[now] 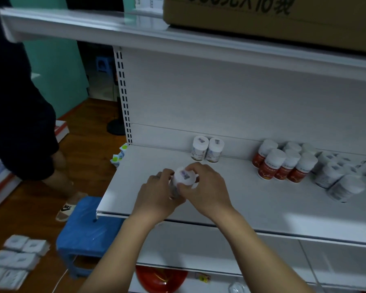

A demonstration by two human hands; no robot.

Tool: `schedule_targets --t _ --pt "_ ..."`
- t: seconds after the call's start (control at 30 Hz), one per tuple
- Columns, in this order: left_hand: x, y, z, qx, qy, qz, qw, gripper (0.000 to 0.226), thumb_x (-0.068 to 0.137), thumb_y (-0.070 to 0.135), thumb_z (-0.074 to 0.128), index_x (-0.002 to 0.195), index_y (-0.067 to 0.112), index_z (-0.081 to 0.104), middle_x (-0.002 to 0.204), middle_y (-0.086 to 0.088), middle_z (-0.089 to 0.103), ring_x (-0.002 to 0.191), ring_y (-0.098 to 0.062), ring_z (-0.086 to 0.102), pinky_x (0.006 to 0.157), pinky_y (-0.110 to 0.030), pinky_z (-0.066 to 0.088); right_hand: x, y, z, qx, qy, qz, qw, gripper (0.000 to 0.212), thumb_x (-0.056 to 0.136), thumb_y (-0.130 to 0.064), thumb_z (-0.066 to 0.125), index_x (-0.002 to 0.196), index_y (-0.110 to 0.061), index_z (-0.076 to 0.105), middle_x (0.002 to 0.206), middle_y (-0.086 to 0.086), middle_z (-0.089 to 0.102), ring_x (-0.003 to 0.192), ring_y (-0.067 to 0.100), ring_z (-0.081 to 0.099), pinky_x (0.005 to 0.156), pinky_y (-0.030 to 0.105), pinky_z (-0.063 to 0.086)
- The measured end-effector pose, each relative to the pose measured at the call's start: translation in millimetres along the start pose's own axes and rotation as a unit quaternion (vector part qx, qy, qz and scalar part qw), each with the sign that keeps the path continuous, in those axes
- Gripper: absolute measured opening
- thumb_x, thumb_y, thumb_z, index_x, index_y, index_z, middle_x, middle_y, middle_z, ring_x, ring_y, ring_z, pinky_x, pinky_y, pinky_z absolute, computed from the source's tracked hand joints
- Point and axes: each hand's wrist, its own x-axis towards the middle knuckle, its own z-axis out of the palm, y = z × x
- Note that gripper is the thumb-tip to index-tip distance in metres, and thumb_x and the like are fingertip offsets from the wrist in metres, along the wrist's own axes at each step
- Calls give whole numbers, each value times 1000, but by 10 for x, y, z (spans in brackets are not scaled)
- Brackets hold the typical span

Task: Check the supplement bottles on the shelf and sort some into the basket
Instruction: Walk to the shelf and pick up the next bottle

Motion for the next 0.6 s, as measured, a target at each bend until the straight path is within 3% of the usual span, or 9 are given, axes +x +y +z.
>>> schedule_targets --t 0.1,0.27,0.43,0.6 --pt "119 -127 -73 112 -58 -1 992 72 85 52 64 143 24 32 141 0 47 128 -22 43 102 -39 39 261 99 95 -8 -7 1 1000 33 79 -35 69 109 -25 60 108 0 64 99 20 60 78 26 42" --pt "235 -233 -196 151 -80 16 985 68 88 55 59 143 25 34 140 1 48 128 -21 43 103 -39 38 738 146 137 -32 1 13 999 40 82 -33 70 118 -20 59 118 4 62 105 23 59 79 26 43" --pt "302 -239 -266 175 -82 28 981 66 91 54 55 145 23 31 139 -2 49 126 -23 44 102 -40 38 1257 101 197 -74 6 -7 997 29 86 -33 65 110 -19 61 101 2 57 97 23 58 70 26 36" --pt "386 -234 -336 194 -74 42 977 65 91 53 54 144 23 32 139 -2 49 126 -23 44 102 -40 37 1535 142 295 -222 32 -51 973 33 87 -40 59 114 -20 60 112 8 63 111 28 47 88 38 38"
